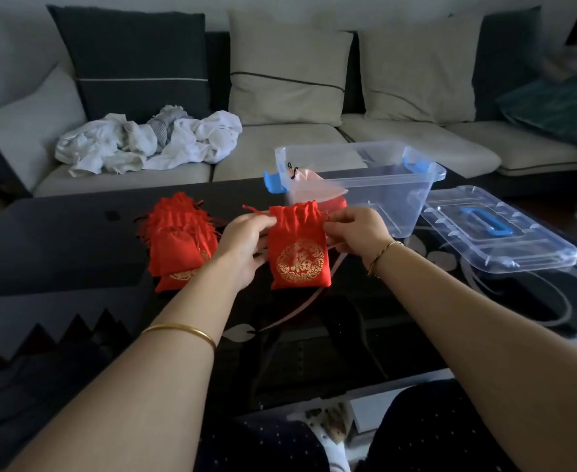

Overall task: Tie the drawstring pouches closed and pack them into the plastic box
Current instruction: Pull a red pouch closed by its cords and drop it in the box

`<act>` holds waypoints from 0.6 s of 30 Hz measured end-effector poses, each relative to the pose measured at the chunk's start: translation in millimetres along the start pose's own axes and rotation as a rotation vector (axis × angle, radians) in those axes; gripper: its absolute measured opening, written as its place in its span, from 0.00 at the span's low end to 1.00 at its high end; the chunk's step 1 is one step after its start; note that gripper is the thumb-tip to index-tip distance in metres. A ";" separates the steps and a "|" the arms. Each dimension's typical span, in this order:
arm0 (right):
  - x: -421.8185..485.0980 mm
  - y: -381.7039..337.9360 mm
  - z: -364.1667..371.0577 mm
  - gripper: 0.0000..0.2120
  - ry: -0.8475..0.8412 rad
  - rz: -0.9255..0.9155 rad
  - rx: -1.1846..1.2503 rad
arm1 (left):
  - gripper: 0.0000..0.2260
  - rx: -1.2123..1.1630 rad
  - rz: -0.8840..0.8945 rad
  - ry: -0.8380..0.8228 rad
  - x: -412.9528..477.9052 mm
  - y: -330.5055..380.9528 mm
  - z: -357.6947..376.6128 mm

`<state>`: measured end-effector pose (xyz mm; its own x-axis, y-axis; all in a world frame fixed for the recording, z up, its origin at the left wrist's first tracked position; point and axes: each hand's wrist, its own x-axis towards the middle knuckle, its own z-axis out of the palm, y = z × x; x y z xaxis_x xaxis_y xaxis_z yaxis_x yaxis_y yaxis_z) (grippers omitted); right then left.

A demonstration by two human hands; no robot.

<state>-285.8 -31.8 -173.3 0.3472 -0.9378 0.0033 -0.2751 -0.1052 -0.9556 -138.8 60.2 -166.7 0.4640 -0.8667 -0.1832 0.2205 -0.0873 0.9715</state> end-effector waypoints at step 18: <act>3.2 6.8 -21.3 0.10 0.120 -0.221 -0.487 | 0.11 0.433 0.323 0.350 6.8 -1.3 -25.0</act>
<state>-305.6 -42.5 -173.5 0.3472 -0.9040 0.2494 -0.6001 -0.4185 -0.6817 -114.5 66.6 -173.0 0.7175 -0.6775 0.1617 -0.3096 -0.1024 0.9453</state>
